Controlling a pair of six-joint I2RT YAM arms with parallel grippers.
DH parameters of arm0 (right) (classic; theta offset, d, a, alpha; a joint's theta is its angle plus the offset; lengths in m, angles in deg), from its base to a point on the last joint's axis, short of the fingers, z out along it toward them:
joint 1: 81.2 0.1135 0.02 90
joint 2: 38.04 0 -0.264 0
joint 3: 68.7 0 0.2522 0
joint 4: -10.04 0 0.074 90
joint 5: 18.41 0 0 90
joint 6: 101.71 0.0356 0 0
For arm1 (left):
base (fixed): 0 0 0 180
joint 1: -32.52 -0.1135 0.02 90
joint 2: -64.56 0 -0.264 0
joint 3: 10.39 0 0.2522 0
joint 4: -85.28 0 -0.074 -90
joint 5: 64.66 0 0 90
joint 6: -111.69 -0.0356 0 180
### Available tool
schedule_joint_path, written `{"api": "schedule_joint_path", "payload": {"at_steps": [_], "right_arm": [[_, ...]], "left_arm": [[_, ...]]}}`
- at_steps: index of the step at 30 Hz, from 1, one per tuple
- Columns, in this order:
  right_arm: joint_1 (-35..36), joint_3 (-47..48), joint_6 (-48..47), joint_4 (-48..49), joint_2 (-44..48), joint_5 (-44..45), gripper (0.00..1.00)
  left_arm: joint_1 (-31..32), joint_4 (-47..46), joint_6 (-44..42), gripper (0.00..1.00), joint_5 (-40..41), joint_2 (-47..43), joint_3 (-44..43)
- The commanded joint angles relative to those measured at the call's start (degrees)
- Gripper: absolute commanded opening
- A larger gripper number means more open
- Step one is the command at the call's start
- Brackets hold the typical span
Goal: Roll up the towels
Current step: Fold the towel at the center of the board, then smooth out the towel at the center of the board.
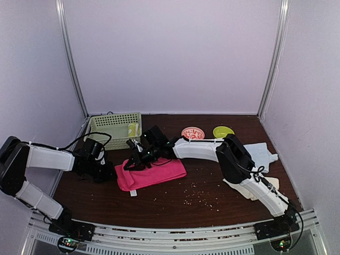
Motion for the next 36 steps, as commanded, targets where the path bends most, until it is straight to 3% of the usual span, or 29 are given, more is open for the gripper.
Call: {"api": "schedule_joint_path", "payload": {"at_steps": [1,7,15,19,22,24,26,28,29,32,36], "right_arm": [[0.4,1.9,-1.2,1.8,-1.9,1.2,0.05],[1.2,1.2,6.3,14.1,-0.6,-4.8,0.42],[-1.3,-5.7,5.1,13.9,8.1,-8.5,0.47],[-4.0,-7.3,-10.1,-0.5,13.8,-4.9,0.48],[-5.8,-8.0,-30.2,-14.2,20.0,7.5,0.48],[-6.6,-11.8,-38.3,-17.5,25.0,17.5,0.49],[-7.8,-19.2,-42.3,-15.1,30.6,24.3,0.63],[-10.6,-27.9,-41.6,-9.6,34.9,25.2,0.98],[-13.5,-30.9,-40.7,-8.3,35.4,23.0,1.0],[-17.5,-31.3,-43.5,-13.7,32.0,14.1,1.0],[-16.8,-33.2,-47.9,-15.7,31.6,10.5,0.69]], "left_arm": [[0.3,3.3,0.0,0.0,1.7,-0.3,1.9],[0.4,7.2,0.3,0.0,5.0,-4.3,1.2],[0.3,17.0,-1.2,0.0,13.1,-16.2,-4.6],[0.4,14.7,-5.3,0.0,9.4,-18.0,-6.7],[0.3,11.9,-7.7,0.0,4.6,-16.6,-7.5],[0.4,10.1,-7.7,0.0,2.2,-15.7,-7.7],[0.5,6.9,-7.7,0.0,-1.7,-15.1,-7.3],[0.6,2.3,-7.6,0.0,-7.1,-14.3,-6.6],[0.8,0.3,-7.1,0.0,-9.1,-13.7,-6.4],[1.9,-2.3,-6.5,0.02,-13.2,-10.1,-7.6],[4.5,-2.2,-7.0,0.01,-13.0,-4.8,-10.2]]}}
